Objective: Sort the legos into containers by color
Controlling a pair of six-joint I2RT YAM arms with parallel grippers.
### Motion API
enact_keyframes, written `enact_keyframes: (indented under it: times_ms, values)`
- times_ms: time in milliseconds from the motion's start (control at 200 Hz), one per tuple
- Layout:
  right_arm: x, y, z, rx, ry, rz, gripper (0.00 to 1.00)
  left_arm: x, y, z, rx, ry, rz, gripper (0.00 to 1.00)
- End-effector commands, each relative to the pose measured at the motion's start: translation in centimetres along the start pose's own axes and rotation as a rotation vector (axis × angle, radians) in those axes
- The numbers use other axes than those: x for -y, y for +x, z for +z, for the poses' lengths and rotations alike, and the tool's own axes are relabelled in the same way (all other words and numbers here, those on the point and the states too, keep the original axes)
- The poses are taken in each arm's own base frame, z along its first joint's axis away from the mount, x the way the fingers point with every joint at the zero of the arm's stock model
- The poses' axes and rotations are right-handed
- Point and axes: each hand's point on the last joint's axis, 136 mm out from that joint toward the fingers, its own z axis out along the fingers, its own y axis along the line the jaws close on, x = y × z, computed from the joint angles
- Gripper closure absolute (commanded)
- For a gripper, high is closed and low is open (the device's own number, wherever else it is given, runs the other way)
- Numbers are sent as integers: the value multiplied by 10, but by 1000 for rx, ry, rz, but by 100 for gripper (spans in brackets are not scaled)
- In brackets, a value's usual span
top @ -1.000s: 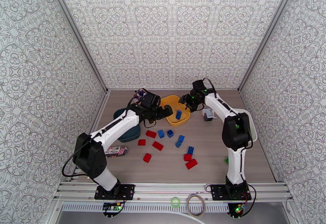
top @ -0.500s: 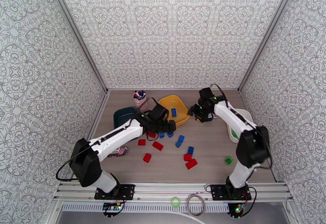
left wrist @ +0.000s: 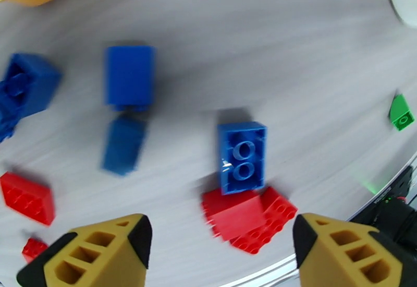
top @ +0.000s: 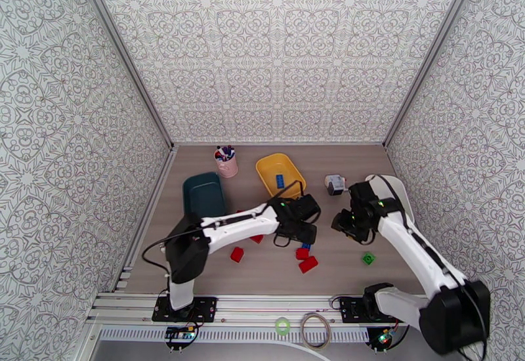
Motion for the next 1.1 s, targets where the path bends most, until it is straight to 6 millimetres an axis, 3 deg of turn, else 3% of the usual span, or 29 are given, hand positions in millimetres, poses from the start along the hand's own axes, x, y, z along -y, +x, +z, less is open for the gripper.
enact_keyframes:
  times_ms: [0,285,480,615,775,920,1025,1090]
  values:
    - [20,20,-2,-13,30,43,48,6,11,12,-67,-35,32,28]
    - [35,44,-10,-19,11,55,45,16,10,44,-112,-98,64,35]
    - [35,46,-17,-23,12,44,41,12,14,61,-144,-141,67,42]
    - [34,47,-18,-25,7,42,33,7,16,64,-149,-161,58,45]
    - [42,49,-17,-37,53,73,25,9,14,62,-138,-159,55,54]
    - [46,48,-23,-12,70,91,5,14,3,49,-102,-133,52,63]
    - [42,39,-34,62,36,98,2,14,-7,41,-79,-113,38,68]
    - [32,33,-39,97,-21,80,1,17,-19,20,-38,-78,24,69]
